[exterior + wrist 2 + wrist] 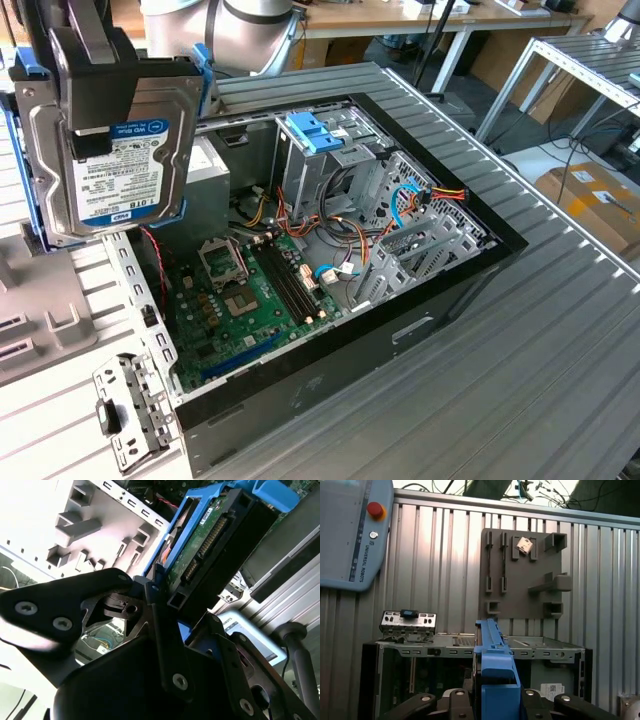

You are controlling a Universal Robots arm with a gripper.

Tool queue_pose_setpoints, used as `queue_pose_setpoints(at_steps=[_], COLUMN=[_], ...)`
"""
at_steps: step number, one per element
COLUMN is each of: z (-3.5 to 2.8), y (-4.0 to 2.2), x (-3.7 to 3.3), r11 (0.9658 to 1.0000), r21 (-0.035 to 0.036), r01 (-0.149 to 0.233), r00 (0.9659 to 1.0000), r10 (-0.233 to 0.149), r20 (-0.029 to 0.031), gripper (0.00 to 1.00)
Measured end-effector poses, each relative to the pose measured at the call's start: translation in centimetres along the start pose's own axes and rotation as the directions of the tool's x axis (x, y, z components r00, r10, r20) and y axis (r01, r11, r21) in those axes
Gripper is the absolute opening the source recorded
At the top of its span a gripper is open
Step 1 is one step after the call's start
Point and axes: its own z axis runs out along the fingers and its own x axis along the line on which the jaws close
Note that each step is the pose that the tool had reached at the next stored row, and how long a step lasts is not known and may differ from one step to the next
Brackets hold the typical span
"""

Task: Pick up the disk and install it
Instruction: 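Pick up the disk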

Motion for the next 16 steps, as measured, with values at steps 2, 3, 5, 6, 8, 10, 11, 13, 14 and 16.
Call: queue_pose_setpoints(at_steps=[2,3,5,6,8,10,11,13,14,16], z=[-0.03,-0.03,-0.06,-0.06,-0.08,-0.11,-0.13,-0.14,-0.15,-0.18], y=[-0.29,-0.38,-0.6,-0.71,-0.92,-1.21,-1.37,-1.6,-1.71,-1.96], x=[0.12,0.16,0.24,0.29,0.37,0.48,0.54,0.62,0.66,0.74], r11=[1.0,1.0,1.0,1.0,1.0,1.0,1.0,1.0,1.0,1.0], r21=[0.0,0.0,-0.0001,0.0,0.0,0.0,0.0,0.0,0.0,0.0], r01=[0.0,0.0,0.0,0.0,0.0,0.0,0.0,0.0,0.0,0.0], r00=[1.0,1.0,1.0,1.0,1.0,1.0,1.0,1.0,1.0,1.0], r10=[0.0,0.0,0.0,0.0,0.0,0.0,0.0,0.0,0.0,0.0], r20=[0.0,0.0,0.0,0.0,0.0,0.0,0.0,0.0,0.0,0.0], gripper=[0.36,0.36,0.36,0.36,0.36,0.36,0.36,0.36,0.36,0.36])
